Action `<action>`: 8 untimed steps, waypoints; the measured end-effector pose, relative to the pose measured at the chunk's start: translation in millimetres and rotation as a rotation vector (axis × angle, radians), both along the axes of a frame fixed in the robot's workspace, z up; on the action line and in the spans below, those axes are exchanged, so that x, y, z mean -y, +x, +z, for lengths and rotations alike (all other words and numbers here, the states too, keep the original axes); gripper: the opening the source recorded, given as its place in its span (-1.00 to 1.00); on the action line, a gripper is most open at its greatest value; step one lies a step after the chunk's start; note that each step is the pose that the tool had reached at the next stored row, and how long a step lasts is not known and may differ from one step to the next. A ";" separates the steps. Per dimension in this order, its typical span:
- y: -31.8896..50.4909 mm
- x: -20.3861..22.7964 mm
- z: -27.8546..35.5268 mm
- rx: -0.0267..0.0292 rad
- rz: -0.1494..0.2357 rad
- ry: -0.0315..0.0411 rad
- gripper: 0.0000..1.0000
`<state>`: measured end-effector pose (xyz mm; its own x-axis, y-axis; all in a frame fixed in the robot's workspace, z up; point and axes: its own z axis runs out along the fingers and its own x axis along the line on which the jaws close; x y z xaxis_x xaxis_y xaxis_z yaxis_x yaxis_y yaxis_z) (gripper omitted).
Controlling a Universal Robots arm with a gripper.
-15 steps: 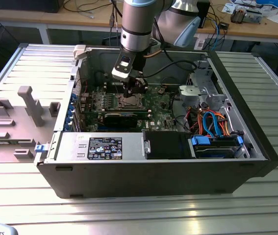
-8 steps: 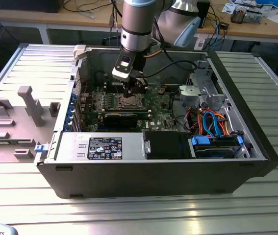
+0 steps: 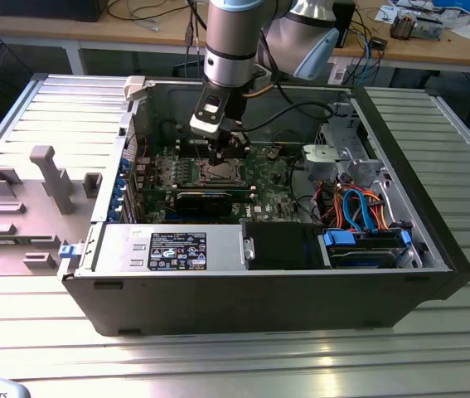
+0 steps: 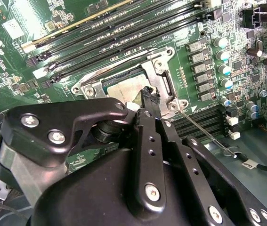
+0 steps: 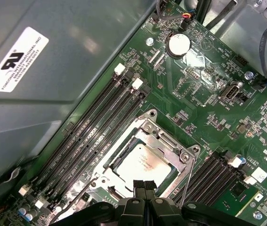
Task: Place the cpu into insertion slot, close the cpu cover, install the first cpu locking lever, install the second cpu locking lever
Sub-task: 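Install the first cpu locking lever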
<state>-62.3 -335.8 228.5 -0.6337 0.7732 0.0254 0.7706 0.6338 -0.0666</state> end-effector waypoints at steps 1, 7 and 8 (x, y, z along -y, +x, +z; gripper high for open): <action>0.0 0.0 0.0 0.0000 0.001 0.0000 -0.79; 0.0 0.0 0.0 0.0000 0.007 0.0000 -0.79; 0.0 0.0 0.0 0.0000 0.009 0.0000 -0.79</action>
<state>-62.3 -335.8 228.5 -0.6405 0.7675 0.0254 0.7650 0.6406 -0.0666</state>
